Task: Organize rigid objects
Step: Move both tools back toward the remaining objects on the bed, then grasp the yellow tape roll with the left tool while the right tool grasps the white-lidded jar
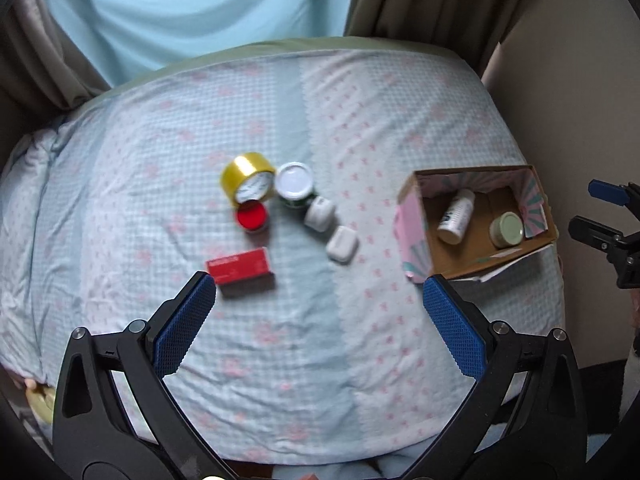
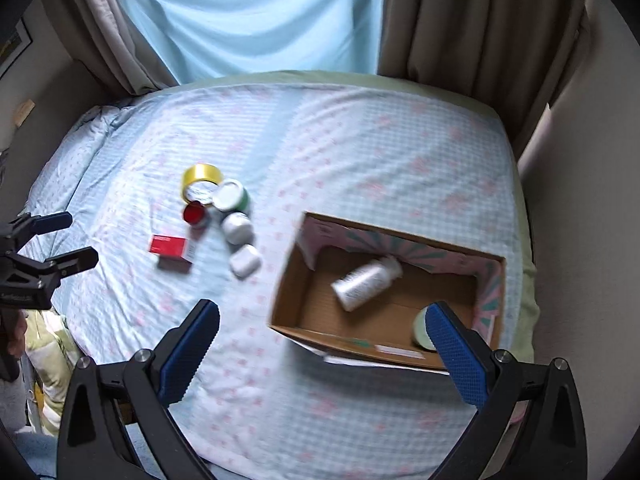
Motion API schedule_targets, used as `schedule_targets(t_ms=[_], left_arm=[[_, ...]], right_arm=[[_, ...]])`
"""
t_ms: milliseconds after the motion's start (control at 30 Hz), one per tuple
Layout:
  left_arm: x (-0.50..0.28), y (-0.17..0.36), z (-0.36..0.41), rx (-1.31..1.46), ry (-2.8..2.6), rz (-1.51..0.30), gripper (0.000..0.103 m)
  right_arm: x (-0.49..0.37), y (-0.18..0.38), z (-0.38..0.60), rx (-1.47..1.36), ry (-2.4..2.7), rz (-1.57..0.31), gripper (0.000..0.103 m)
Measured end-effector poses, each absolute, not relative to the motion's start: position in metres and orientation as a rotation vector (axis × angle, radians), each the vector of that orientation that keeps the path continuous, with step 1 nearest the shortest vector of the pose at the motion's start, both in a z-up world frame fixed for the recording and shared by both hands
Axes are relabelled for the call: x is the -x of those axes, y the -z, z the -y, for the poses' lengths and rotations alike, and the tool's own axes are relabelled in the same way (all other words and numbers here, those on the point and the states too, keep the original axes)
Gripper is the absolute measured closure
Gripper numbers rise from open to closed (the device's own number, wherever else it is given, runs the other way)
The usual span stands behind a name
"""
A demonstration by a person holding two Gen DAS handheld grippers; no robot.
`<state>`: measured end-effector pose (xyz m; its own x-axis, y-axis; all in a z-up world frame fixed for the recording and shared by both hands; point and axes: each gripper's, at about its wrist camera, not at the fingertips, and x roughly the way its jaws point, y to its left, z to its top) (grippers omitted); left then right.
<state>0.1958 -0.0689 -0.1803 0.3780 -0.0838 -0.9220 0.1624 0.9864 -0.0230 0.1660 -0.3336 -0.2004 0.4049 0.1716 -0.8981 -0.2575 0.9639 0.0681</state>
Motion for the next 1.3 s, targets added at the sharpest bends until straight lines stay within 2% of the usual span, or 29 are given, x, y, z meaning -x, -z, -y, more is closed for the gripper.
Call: schedule_targets(t_ms=[333, 567, 867, 1067, 1267, 1300], left_arm=[[-0.243, 0.181, -0.029, -0.126, 0.257, -1.148, 0.0], [-0.306, 0.223, -0.078, -0.136, 0.416, -1.211, 0.0], [-0.37, 0.291, -0.085, -0.146, 0.545, -1.29, 0.0], [-0.401, 0.334, -0.076, -0.183, 0.576, -1.315, 0.002], [-0.432, 0.389, -0.058, -0.233, 0.607, -1.378, 0.007], [-0.437, 0.397, -0.054, -0.241, 0.614, -1.39, 0.011]], right_arm=[[-0.179, 0.204, 0.226, 0.082, -0.274, -1.141, 0.0], [-0.208, 0.235, 0.158, 0.014, -0.274, -1.173, 0.0], [-0.255, 0.28, 0.102, 0.138, -0.293, -1.197, 0.0], [-0.293, 0.329, 0.083, 0.205, -0.309, -1.247, 0.0], [-0.326, 0.393, 0.077, 0.342, -0.353, -1.333, 0.0], [-0.331, 0.402, 0.077, 0.36, -0.354, -1.34, 0.0]])
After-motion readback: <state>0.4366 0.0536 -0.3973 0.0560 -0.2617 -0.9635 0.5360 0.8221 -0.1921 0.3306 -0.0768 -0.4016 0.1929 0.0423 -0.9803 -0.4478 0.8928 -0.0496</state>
